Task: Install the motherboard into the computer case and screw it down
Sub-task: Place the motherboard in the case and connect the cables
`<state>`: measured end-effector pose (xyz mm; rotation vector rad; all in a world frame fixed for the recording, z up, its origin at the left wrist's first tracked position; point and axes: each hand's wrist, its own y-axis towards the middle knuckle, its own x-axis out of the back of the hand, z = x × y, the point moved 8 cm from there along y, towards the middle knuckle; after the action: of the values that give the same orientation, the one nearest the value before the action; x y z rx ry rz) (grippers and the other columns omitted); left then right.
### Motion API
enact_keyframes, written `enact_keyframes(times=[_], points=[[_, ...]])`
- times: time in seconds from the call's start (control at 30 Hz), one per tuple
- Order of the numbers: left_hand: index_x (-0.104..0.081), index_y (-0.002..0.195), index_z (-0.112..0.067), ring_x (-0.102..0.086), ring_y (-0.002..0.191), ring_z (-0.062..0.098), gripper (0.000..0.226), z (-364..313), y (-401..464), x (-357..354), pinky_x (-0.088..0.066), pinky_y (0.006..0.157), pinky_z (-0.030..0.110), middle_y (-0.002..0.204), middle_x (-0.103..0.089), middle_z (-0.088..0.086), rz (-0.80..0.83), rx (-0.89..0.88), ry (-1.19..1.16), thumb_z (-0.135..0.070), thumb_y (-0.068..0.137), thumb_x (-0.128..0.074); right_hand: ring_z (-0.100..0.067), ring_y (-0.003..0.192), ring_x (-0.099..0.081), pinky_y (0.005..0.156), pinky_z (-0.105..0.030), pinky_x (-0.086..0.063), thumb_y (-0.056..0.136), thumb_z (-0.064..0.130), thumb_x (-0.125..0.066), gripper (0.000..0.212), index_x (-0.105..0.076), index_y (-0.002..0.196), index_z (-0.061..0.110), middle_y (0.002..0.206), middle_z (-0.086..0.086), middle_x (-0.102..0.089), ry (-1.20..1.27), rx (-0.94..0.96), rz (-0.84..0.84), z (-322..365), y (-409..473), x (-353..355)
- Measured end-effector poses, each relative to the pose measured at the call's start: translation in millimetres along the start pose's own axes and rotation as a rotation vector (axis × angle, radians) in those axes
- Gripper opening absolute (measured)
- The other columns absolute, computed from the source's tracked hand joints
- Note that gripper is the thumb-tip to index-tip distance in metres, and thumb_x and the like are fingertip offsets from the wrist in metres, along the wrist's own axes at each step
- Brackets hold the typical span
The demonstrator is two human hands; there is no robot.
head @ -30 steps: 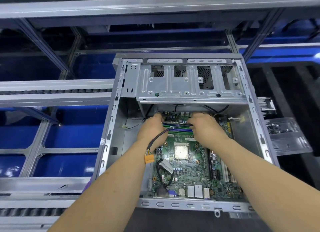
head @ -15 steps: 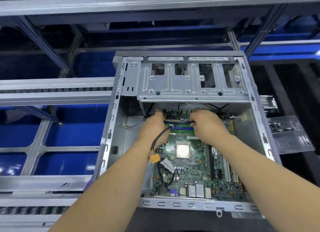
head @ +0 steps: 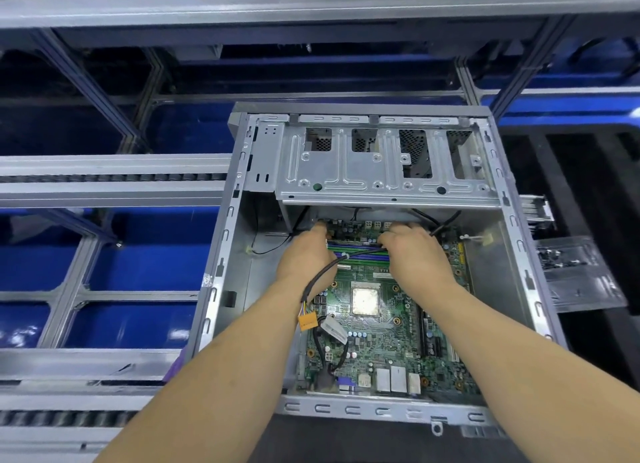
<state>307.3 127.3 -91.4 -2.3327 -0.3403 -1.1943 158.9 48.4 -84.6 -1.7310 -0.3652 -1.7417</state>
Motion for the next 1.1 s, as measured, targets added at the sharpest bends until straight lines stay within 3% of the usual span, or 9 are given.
enact_keyframes(times=[0.17, 0.4, 0.5, 0.63, 0.77, 0.83, 0.93, 1.03, 1.1], points=[[-0.053, 0.120, -0.019, -0.058, 0.099, 0.030, 0.033, 3.4, -0.5, -0.1, -0.039, 0.071, 0.029, 0.114, -0.062, 0.008, 0.021, 0.032, 0.000, -0.018, 0.088, -0.059, -0.031, 0.116, -0.051, 0.087, -0.039, -0.044, 0.080, -0.015, -0.053, 0.056, -0.064, 0.127, 0.014, 0.121, -0.004, -0.062, 0.009, 0.027, 0.001, 2.0, 1.1, -1.3], [-0.051, 0.120, -0.020, -0.050, 0.086, 0.025, 0.035, 3.0, -1.1, 1.8, -0.039, 0.069, 0.030, 0.109, -0.063, 0.008, 0.034, 0.047, 0.006, -0.017, 0.086, -0.059, -0.031, 0.114, -0.054, 0.090, -0.041, -0.050, 0.089, -0.005, -0.057, 0.038, -0.068, 0.120, 0.012, 0.120, -0.006, -0.063, 0.048, 0.031, 0.036, 1.7, 4.9, -2.0], [-0.048, 0.120, -0.019, -0.054, 0.087, 0.027, 0.035, 2.1, -2.2, -0.3, -0.042, 0.067, 0.032, 0.107, -0.061, 0.009, 0.053, 0.051, -0.010, -0.016, 0.087, -0.058, -0.031, 0.116, -0.054, 0.094, -0.042, -0.048, 0.098, 0.014, -0.056, 0.024, -0.067, 0.120, 0.013, 0.120, -0.006, -0.062, 0.027, 0.032, 0.039, 4.9, 3.3, -0.2], [-0.044, 0.125, -0.015, -0.054, 0.089, 0.031, 0.040, 5.3, -2.8, 1.1, -0.048, 0.070, 0.037, 0.105, -0.057, 0.010, 0.055, 0.084, -0.023, -0.011, 0.087, -0.056, -0.030, 0.132, -0.046, 0.110, -0.052, -0.038, 0.103, 0.023, -0.050, 0.048, -0.042, 0.151, 0.023, 0.140, -0.003, -0.055, 0.096, 0.049, 0.066, 11.6, -4.1, 2.2], [-0.044, 0.129, -0.015, -0.058, 0.103, 0.033, 0.042, 4.0, -2.1, 0.2, -0.041, 0.070, 0.032, 0.122, -0.059, 0.014, 0.057, 0.065, -0.018, -0.015, 0.089, -0.058, -0.028, 0.137, -0.037, 0.112, -0.059, -0.034, 0.096, 0.011, -0.053, 0.068, -0.028, 0.157, 0.028, 0.145, -0.001, -0.049, 0.018, 0.071, 0.125, 24.1, -16.6, 12.2], [-0.043, 0.132, -0.017, -0.058, 0.106, 0.033, 0.044, 6.1, -0.4, -0.5, -0.040, 0.072, 0.032, 0.125, -0.059, 0.013, 0.053, 0.088, 0.013, -0.016, 0.090, -0.056, -0.029, 0.137, -0.037, 0.108, -0.061, -0.036, 0.090, 0.009, -0.057, 0.078, -0.023, 0.158, 0.029, 0.146, -0.001, -0.047, -0.054, 0.068, 0.118, 27.7, -26.6, 20.8], [-0.041, 0.137, -0.019, -0.059, 0.108, 0.032, 0.047, 9.0, 0.4, -1.5, -0.040, 0.073, 0.031, 0.130, -0.059, 0.009, 0.041, 0.111, 0.022, -0.016, 0.092, -0.053, -0.031, 0.129, -0.047, 0.090, -0.049, -0.049, 0.087, 0.016, -0.062, 0.075, -0.029, 0.153, 0.027, 0.142, -0.003, -0.052, -0.134, -0.004, 0.039, 20.0, -39.4, 41.3], [-0.041, 0.138, -0.017, -0.059, 0.106, 0.032, 0.046, 9.3, 0.4, -1.7, -0.041, 0.073, 0.031, 0.128, -0.060, 0.009, 0.040, 0.113, 0.005, -0.018, 0.093, -0.050, -0.028, 0.113, -0.051, 0.062, -0.035, -0.043, 0.088, 0.018, -0.063, 0.043, -0.046, 0.127, 0.021, 0.122, -0.003, -0.055, -0.138, -0.057, -0.074, 7.5, -45.0, 60.4], [-0.041, 0.139, -0.015, -0.059, 0.099, 0.031, 0.045, 9.1, 0.9, -1.0, -0.043, 0.071, 0.032, 0.116, -0.062, 0.010, 0.038, 0.116, -0.020, -0.019, 0.094, -0.047, -0.027, 0.096, -0.055, 0.061, -0.035, -0.046, 0.089, 0.016, -0.060, 0.019, -0.044, 0.098, 0.020, 0.105, -0.002, -0.058, -0.054, -0.062, -0.072, 1.2, -45.1, 62.8]])
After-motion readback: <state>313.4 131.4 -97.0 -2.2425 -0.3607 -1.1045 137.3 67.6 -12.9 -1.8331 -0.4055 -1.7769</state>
